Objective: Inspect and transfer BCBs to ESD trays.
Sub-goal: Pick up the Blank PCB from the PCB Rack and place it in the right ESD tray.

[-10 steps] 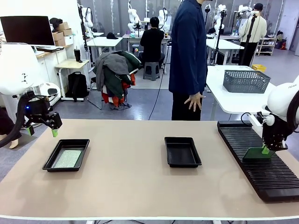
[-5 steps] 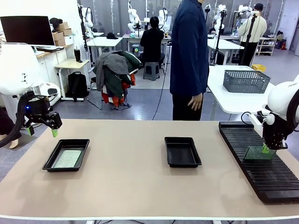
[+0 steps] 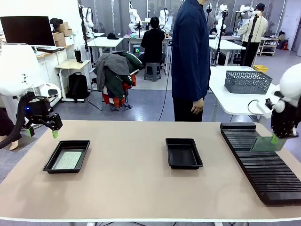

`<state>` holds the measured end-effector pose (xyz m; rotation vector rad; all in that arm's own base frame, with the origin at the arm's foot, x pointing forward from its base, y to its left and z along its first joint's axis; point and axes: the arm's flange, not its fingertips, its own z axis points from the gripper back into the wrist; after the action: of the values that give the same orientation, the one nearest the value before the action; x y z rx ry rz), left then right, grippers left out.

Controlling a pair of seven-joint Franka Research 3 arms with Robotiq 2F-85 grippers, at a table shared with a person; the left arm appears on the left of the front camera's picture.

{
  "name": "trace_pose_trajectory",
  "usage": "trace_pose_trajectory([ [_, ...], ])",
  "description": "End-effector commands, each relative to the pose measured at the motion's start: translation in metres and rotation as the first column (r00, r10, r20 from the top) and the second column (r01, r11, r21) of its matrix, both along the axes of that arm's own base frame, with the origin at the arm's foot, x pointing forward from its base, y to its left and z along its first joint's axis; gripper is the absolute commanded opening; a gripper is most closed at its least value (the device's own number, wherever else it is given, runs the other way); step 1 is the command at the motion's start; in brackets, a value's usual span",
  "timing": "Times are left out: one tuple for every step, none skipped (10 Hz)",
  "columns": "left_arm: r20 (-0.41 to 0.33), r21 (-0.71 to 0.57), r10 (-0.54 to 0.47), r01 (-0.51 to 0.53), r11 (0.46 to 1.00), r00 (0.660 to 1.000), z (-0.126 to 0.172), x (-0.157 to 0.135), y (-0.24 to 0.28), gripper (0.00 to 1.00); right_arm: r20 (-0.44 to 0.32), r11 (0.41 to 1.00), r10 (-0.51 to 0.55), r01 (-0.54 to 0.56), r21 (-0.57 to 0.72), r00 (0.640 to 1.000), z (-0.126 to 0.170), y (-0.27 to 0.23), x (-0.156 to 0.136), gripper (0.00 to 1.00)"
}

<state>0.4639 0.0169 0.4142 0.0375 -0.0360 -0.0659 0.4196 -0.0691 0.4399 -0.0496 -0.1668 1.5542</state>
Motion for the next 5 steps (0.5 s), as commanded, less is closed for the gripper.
trace_pose_trajectory([
  [0.005, 0.0, 0.002, -0.002, 1.0, 1.0, -0.001, 0.0, 0.001, 1.0, 0.007, 0.999, -0.008, 0.009, -0.043, 1.0, 0.059, 0.003, -0.019, 0.0],
  [0.005, 0.0, 0.002, -0.002, 1.0, 1.0, -0.001, 0.0, 0.001, 1.0, 0.012, 0.999, 0.0, 0.001, -0.042, 1.0, 0.091, 0.005, -0.027, 0.0],
  [0.005, 0.0, 0.002, -0.002, 1.0, 1.0, -0.001, 0.0, 0.001, 1.0, 0.016, 0.999, -0.001, 0.002, -0.048, 1.0, 0.125, 0.007, -0.035, 0.0],
  [0.005, 0.0, 0.002, -0.002, 1.0, 1.0, -0.001, 0.0, 0.001, 1.0, 0.036, 0.999, -0.007, 0.009, -0.043, 0.999, 0.164, 0.008, -0.045, 0.0],
  [0.005, 0.0, 0.002, -0.002, 1.0, 1.0, -0.001, 0.0, 0.001, 1.0, 0.036, 0.999, -0.004, 0.005, -0.038, 0.999, 0.193, 0.009, -0.052, 0.0],
])
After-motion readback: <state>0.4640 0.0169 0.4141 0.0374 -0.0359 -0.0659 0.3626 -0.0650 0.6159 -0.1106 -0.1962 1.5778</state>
